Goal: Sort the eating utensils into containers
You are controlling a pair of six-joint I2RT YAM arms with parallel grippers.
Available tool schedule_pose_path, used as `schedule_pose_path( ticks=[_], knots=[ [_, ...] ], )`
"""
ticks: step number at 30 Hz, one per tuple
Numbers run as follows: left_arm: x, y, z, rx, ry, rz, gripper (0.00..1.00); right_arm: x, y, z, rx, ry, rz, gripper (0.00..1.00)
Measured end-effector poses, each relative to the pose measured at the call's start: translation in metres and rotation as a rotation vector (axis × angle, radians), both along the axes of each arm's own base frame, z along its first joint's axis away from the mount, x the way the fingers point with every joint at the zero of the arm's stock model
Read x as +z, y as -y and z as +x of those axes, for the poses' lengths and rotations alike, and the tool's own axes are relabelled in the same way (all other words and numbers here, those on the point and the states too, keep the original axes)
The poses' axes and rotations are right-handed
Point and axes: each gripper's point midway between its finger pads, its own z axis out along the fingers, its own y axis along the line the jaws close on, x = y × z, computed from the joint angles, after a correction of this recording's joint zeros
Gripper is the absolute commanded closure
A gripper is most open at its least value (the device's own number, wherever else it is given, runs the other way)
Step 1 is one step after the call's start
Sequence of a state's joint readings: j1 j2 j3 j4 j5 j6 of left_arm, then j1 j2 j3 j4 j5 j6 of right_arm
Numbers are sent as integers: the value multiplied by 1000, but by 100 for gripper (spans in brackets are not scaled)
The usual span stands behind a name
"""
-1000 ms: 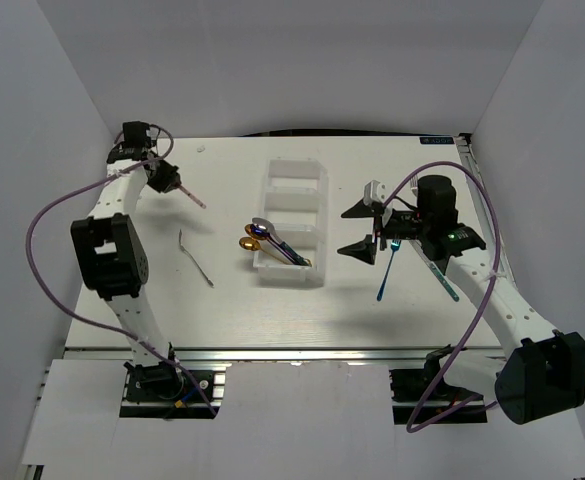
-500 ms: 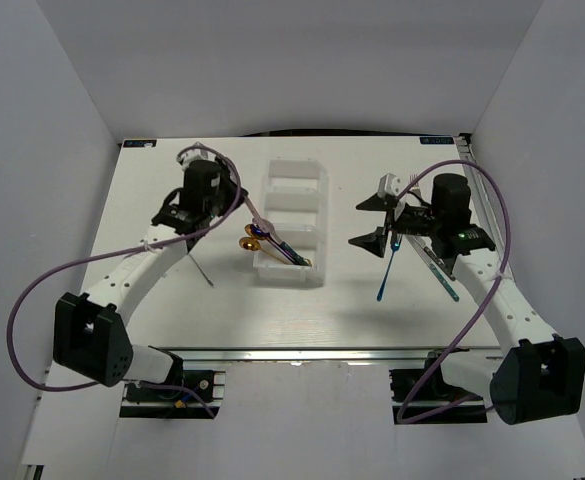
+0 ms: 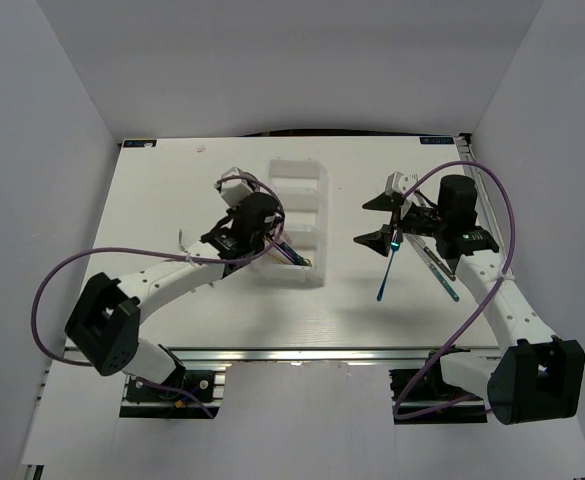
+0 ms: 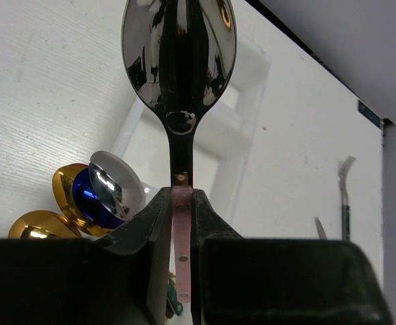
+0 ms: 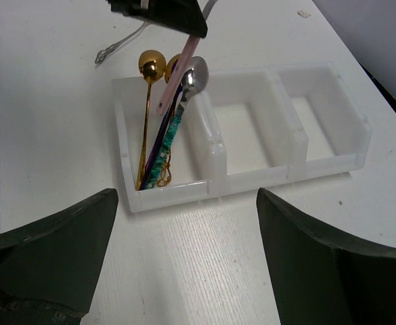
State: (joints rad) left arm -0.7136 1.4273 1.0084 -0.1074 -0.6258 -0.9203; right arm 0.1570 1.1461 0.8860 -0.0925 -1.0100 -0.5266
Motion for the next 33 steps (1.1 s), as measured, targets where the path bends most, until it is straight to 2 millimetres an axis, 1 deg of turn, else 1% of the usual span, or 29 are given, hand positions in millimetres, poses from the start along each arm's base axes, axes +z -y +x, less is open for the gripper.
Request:
schedule_pose_path(
  ticks=[8,11,17,22,28,33],
  knots=[
    [-51,17,-1,86,-13,178,100,3,1,1,4,12,7,11],
    [-64,26,-2,95,-14,228,100,3,0,0,7,12,8,11],
    [-63,42,-7,100,19,260,100,3,0,0,10,11,9,11],
    [-61,50,-14,93,30,249,100,3,0,0,13,11,11,11],
    [-61,54,-19,94,33,242,100,2,0,0,13,9,11,11],
    [-65,56,-24,90,29,236,91,1,0,0,16,3,11,11]
  ],
)
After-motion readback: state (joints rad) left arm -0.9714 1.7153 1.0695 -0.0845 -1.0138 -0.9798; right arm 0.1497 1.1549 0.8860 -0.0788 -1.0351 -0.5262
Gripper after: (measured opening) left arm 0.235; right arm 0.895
